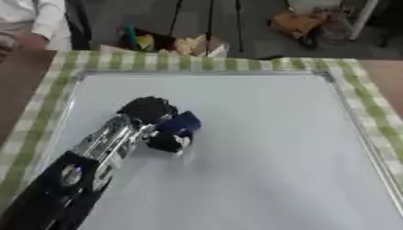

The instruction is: Wipe the whiteboard clean with a brush.

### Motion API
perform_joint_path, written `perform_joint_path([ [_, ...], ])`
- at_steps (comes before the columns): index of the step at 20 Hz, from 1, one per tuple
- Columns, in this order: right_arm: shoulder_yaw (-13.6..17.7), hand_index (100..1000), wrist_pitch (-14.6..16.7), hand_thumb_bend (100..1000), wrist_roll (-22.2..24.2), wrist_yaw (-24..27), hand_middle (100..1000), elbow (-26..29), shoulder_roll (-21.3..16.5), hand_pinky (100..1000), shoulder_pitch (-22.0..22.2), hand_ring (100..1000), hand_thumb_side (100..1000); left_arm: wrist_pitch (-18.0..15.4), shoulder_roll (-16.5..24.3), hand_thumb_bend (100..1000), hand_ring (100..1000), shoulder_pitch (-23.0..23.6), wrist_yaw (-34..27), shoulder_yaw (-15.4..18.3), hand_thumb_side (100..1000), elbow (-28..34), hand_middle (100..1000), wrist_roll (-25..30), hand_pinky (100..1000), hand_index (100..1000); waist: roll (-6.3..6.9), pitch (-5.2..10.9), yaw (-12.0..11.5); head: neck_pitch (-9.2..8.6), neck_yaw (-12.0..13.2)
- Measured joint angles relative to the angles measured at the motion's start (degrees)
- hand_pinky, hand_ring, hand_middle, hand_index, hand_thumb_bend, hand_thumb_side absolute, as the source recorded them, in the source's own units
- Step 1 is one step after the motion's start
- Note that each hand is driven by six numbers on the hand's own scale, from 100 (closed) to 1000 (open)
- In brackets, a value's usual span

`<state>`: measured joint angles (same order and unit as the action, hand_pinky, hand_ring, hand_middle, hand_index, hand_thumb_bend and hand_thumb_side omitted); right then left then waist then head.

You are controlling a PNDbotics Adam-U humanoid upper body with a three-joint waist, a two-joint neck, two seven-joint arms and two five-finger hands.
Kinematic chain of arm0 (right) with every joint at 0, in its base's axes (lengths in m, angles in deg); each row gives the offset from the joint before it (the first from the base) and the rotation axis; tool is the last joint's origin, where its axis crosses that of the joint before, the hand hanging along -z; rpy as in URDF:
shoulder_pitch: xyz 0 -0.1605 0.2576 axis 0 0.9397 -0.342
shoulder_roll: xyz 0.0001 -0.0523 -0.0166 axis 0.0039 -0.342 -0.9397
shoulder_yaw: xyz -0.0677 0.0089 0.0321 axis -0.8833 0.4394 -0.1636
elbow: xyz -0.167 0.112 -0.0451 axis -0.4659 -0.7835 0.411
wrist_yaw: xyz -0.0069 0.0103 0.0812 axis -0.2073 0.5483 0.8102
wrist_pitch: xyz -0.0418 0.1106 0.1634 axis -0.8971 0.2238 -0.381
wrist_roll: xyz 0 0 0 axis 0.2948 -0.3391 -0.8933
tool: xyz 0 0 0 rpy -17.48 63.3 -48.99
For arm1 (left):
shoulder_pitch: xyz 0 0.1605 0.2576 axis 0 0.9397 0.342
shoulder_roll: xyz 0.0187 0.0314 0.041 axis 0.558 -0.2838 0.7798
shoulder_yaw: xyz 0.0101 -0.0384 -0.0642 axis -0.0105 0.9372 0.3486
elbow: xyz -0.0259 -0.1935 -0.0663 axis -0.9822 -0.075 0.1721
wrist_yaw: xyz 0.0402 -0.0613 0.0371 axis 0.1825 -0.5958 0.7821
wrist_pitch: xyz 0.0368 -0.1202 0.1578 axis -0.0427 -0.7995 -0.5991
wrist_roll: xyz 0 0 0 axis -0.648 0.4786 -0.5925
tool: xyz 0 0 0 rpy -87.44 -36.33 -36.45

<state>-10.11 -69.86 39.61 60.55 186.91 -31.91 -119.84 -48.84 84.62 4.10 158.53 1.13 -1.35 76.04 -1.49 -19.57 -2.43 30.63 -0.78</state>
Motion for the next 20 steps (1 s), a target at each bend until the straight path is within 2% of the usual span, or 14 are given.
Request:
perform_joint_path([
  [12, 0.00, 812, -0.10, 100, -0.09, 0.00, 723, 0.00, 0.00, 815, 0.02, 858, 1000, 5.21, -0.76, 100, 311, -1.51, 3.29, 5.34, 810, -5.83, 390, -2.98, 100, 704, -0.08, 0.15, 0.09, -0.02, -0.15],
  [20, 0.00, 812, -0.11, 100, -0.10, 0.00, 723, 0.00, 0.00, 814, 0.14, 858, 1000, 7.82, -0.66, 100, 314, -1.49, 4.81, 7.33, 800, -6.70, 388, -3.51, 100, 703, -0.08, 0.14, 0.02, -0.02, -0.32],
])
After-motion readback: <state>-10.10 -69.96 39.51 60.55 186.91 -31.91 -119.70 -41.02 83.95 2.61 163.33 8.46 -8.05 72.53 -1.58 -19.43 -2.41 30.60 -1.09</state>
